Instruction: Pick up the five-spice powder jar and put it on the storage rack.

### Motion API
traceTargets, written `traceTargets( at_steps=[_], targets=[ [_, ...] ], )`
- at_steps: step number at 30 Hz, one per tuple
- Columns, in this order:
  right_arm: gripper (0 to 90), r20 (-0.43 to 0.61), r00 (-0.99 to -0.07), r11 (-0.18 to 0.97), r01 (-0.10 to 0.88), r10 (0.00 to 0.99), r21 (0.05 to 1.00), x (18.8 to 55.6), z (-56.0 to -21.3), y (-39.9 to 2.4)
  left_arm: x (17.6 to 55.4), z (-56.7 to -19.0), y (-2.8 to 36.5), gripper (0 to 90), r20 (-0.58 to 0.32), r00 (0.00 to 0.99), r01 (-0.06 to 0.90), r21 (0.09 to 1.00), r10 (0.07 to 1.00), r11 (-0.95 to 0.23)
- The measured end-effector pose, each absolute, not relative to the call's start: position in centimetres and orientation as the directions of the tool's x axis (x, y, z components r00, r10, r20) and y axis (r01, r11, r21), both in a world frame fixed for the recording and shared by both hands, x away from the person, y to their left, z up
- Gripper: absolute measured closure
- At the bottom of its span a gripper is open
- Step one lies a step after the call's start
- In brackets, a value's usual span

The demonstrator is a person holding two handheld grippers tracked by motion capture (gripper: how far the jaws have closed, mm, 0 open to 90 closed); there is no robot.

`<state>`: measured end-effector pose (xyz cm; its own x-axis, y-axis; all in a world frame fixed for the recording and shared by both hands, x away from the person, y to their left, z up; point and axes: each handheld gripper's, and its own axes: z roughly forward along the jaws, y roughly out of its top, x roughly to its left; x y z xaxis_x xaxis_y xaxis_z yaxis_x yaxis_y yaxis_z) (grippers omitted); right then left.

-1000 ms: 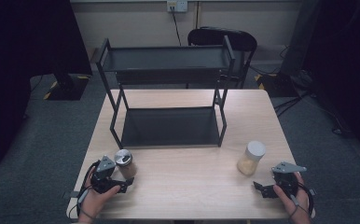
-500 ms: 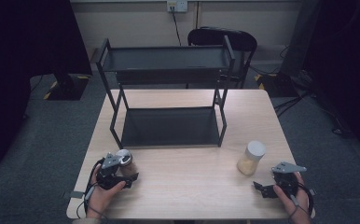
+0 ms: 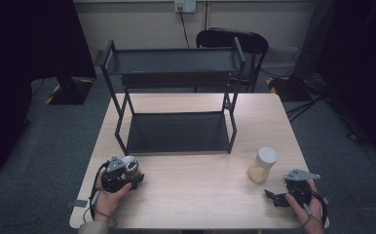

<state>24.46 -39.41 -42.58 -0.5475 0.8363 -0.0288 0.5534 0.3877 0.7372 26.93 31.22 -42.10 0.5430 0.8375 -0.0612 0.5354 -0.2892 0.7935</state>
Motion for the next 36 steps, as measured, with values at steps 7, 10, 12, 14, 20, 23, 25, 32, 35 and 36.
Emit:
traceTargets(
  at_steps=[7,10,12,14,20,23,25,32,35,36],
  targets=[
    [0.0,-0.029,-0.547,0.388,0.553,0.836,0.737,24.5,-42.6,-39.4,27.4,-41.7,31.4,29.2,-0.093,0.548,0.552,0.787,0.831,-0.276],
    [0.0,-0.029,-0.547,0.388,0.553,0.836,0.737,24.5,-42.6,-39.4,27.6,-41.2,31.6,29.3,-0.112,0.551,0.557,0.788,0.827,-0.264],
    [0.0,-0.029,-0.547,0.388,0.553,0.836,0.737,24.5,-42.6,-39.4,27.8,-40.9,31.9,29.4,-0.122,0.561,0.556,0.788,0.819,-0.264],
    [0.0,-0.029,-0.547,0.388,0.553,0.837,0.737,24.4,-42.6,-39.4,28.0,-40.4,31.8,29.4,-0.118,0.563,0.561,0.781,0.818,-0.274],
    [0.0,-0.029,-0.547,0.387,0.554,0.837,0.737,24.4,-42.6,-39.4,28.8,-39.2,31.8,29.5,-0.126,0.578,0.567,0.772,0.806,-0.286],
    [0.0,-0.029,-0.547,0.387,0.554,0.837,0.737,24.4,-42.6,-39.4,29.2,-38.6,31.7,29.5,-0.136,0.584,0.573,0.768,0.8,-0.288],
    [0.0,-0.029,-0.547,0.387,0.554,0.837,0.737,24.4,-42.6,-39.4,29.5,-38.2,31.5,29.5,-0.136,0.588,0.573,0.766,0.797,-0.292],
    [0.0,-0.029,-0.546,0.387,0.554,0.837,0.737,24.4,-42.6,-39.4,30.5,-37.0,31.1,29.6,-0.145,0.603,0.574,0.761,0.784,-0.302],
    [0.0,-0.029,-0.546,0.387,0.554,0.837,0.737,24.4,-42.6,-39.4,30.9,-36.4,30.9,29.6,-0.147,0.607,0.58,0.754,0.781,-0.308],
    [0.0,-0.029,-0.546,0.387,0.554,0.837,0.737,24.4,-42.6,-39.4,31.1,-36.2,30.9,29.6,-0.151,0.606,0.581,0.754,0.781,-0.306]
  ],
)
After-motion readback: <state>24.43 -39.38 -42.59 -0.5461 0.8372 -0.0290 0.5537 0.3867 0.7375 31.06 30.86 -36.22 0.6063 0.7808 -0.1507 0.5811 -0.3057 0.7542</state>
